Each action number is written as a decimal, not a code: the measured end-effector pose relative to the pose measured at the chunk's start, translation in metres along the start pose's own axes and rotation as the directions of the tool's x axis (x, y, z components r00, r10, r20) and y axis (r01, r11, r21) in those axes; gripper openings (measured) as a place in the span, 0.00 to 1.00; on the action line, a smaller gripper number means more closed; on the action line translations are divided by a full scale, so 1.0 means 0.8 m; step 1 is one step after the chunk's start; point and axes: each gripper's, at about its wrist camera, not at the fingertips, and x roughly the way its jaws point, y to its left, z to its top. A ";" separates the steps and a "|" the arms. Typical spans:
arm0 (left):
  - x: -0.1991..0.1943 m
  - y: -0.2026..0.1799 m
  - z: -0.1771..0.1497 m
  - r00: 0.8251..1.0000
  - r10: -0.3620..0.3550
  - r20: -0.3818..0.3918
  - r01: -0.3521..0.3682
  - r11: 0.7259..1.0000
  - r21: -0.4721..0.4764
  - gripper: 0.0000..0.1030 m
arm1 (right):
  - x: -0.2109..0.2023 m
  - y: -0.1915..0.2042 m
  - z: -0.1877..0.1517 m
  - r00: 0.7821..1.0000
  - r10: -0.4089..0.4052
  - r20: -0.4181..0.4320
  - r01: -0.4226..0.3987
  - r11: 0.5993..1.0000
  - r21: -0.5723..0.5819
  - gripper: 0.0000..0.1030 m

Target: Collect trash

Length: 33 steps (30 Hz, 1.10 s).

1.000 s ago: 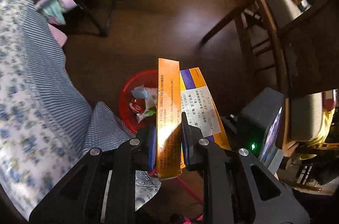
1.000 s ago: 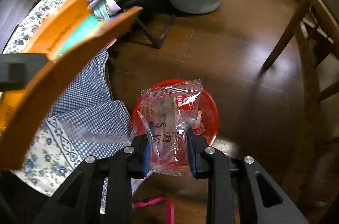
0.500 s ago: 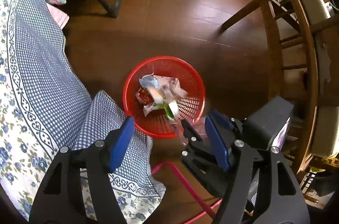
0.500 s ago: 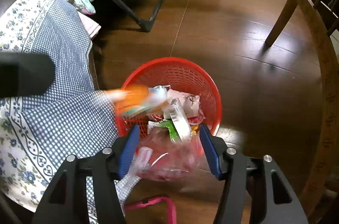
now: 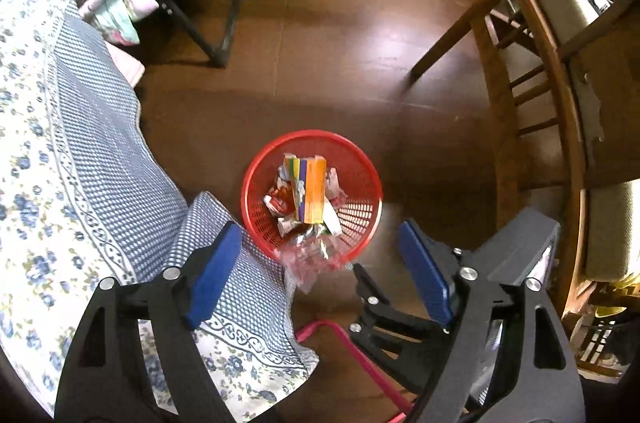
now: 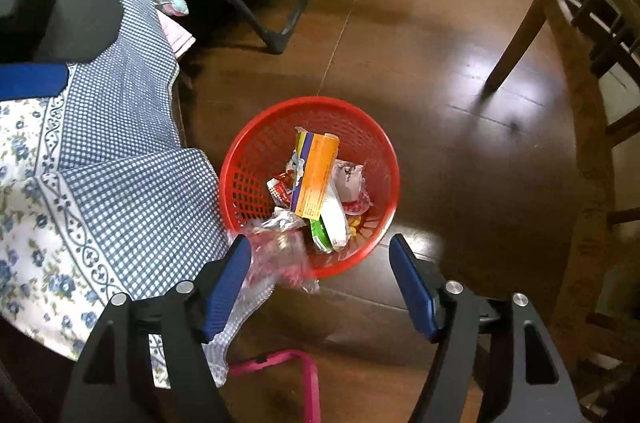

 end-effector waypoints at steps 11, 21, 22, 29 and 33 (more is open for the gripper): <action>-0.031 -0.002 -0.015 0.997 0.027 0.070 -0.026 1.000 -0.008 0.79 | -0.034 -0.007 -0.006 0.999 -0.041 0.028 0.041 0.999 0.014 0.68; -0.052 -0.006 -0.036 0.993 0.044 0.111 -0.043 0.999 -0.015 0.79 | -0.061 0.000 -0.017 0.995 -0.090 0.031 0.090 0.996 -0.002 0.74; -0.054 -0.006 -0.038 0.993 0.045 0.113 -0.044 0.999 -0.014 0.80 | -0.064 -0.001 -0.020 0.995 -0.092 0.031 0.092 0.996 0.000 0.74; -0.068 -0.006 -0.051 0.987 0.047 0.156 -0.044 0.999 -0.027 0.81 | -0.077 -0.006 -0.030 0.994 -0.110 0.024 0.109 0.993 0.034 0.78; -0.076 -0.004 -0.055 0.982 0.055 0.183 -0.051 0.998 -0.031 0.81 | -0.087 -0.006 -0.032 0.992 -0.122 0.038 0.120 0.992 0.038 0.79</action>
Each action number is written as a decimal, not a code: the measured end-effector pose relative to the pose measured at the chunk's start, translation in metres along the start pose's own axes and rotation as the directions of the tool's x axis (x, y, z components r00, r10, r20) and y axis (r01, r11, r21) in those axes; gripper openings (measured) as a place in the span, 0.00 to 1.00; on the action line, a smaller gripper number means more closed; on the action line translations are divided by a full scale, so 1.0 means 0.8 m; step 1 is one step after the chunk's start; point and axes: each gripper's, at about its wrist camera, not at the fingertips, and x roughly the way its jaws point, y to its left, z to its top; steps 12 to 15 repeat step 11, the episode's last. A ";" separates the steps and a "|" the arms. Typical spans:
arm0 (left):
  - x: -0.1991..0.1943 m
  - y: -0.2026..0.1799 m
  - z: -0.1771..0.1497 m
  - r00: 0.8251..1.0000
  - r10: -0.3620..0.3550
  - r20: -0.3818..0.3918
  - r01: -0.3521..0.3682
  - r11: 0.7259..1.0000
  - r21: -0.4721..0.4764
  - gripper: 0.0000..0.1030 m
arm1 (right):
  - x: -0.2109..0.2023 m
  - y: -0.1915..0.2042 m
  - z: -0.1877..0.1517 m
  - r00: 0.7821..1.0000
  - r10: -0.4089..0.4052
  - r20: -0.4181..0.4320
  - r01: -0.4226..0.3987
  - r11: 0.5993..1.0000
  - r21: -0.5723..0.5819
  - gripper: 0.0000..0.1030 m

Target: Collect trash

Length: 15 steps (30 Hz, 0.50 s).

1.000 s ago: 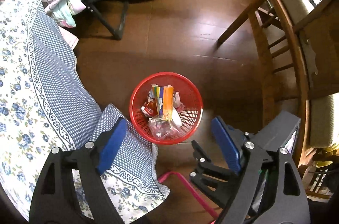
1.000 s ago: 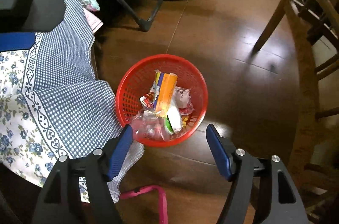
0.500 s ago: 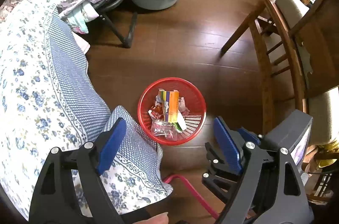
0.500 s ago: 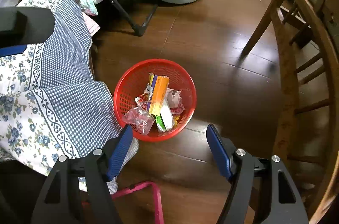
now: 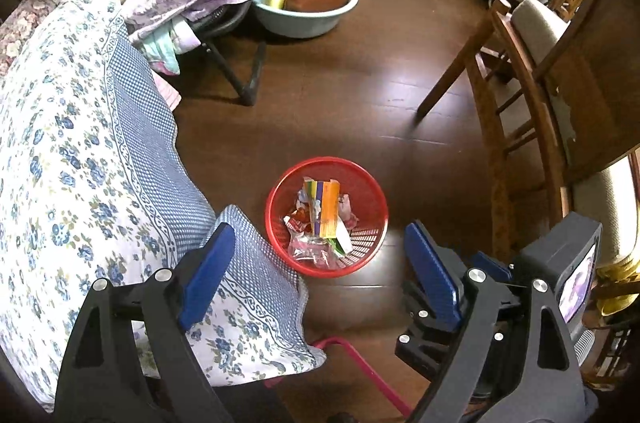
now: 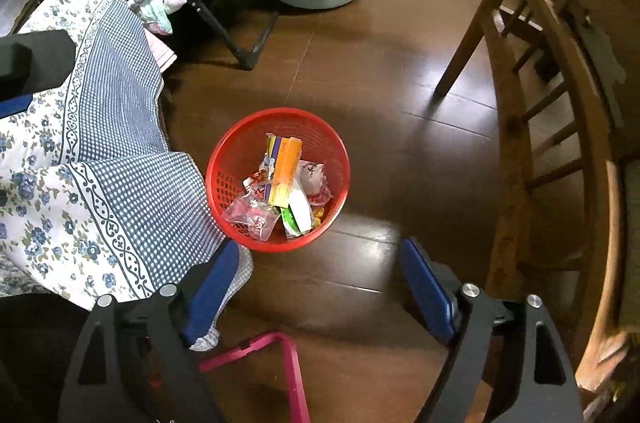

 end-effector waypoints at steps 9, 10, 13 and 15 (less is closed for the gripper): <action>-0.001 0.008 -0.003 1.000 0.029 -0.003 -0.029 1.000 -0.010 0.81 | -0.015 0.000 0.000 0.999 -0.030 0.015 0.030 1.000 0.005 0.86; 0.001 0.007 -0.003 1.000 0.026 -0.009 -0.026 1.000 -0.008 0.81 | -0.016 -0.001 -0.001 0.999 -0.031 0.014 0.031 0.999 0.008 0.86; 0.001 0.008 -0.003 1.000 0.027 -0.010 -0.027 1.000 -0.007 0.81 | -0.017 -0.001 -0.001 0.999 -0.033 0.013 0.032 0.999 0.010 0.86; 0.001 0.008 -0.003 1.000 0.027 -0.010 -0.027 1.000 -0.007 0.81 | -0.017 -0.001 -0.001 0.999 -0.033 0.013 0.032 0.999 0.010 0.86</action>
